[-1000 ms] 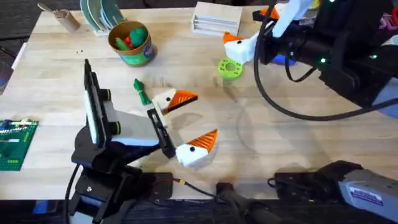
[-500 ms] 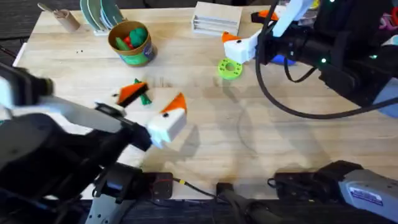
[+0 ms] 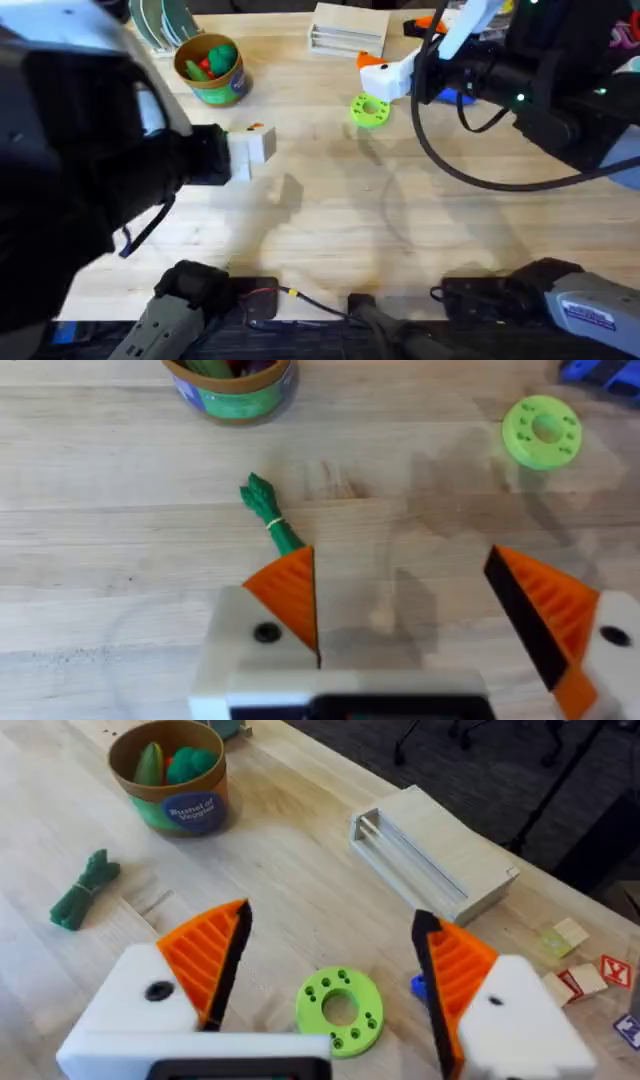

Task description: Pick up the gripper from the table and insert it into the empty holder that is missing its gripper. Then pick up a screw, insert it into the mounting hole, and use the screwdriver to tighten it. Finally, clean up the table by picking up the vegetable and placing it into the bucket.

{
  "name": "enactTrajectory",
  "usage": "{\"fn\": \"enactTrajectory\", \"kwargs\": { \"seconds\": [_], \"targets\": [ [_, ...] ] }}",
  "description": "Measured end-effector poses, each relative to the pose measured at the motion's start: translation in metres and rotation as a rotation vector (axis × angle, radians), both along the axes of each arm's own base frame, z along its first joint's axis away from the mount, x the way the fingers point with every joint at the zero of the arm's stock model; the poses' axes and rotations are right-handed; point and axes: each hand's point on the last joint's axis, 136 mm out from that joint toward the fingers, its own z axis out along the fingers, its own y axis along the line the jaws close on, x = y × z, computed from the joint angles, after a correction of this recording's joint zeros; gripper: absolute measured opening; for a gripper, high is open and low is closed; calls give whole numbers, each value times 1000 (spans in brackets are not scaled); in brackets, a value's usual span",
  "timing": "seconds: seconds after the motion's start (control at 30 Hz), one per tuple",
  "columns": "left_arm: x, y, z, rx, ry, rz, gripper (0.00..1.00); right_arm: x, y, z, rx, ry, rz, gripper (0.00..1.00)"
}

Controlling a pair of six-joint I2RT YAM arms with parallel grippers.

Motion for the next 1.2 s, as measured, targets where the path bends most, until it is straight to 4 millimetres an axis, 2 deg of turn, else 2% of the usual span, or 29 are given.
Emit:
{"fn": "enactTrajectory", "kwargs": {
  "seconds": [0.2, 0.4, 0.57, 0.87, 1.07, 1.2],
  "targets": [
    [11, 5, -23, 31, 110, 61, 993, 0, 0, 0, 0, 0, 1, 991],
    [27, 38, -42, -52, 174, 414, 993, 0, 1, 0, 1, 1, 4, 992],
    [41, 49, -64, -82, 237, 572, 993, 0, 1, 0, 1, 1, 4, 992],
    [45, 53, -121, -8, 443, 637, 990, 0, 1, 0, 1, 1, 4, 991],
    [64, 64, -144, -13, 461, 685, 990, 0, 1, 0, 1, 1, 4, 991],
    [78, 66, -153, -32, 453, 650, 993, -1, 0, -3, -3, 13, 4, 992]
  ]
}}
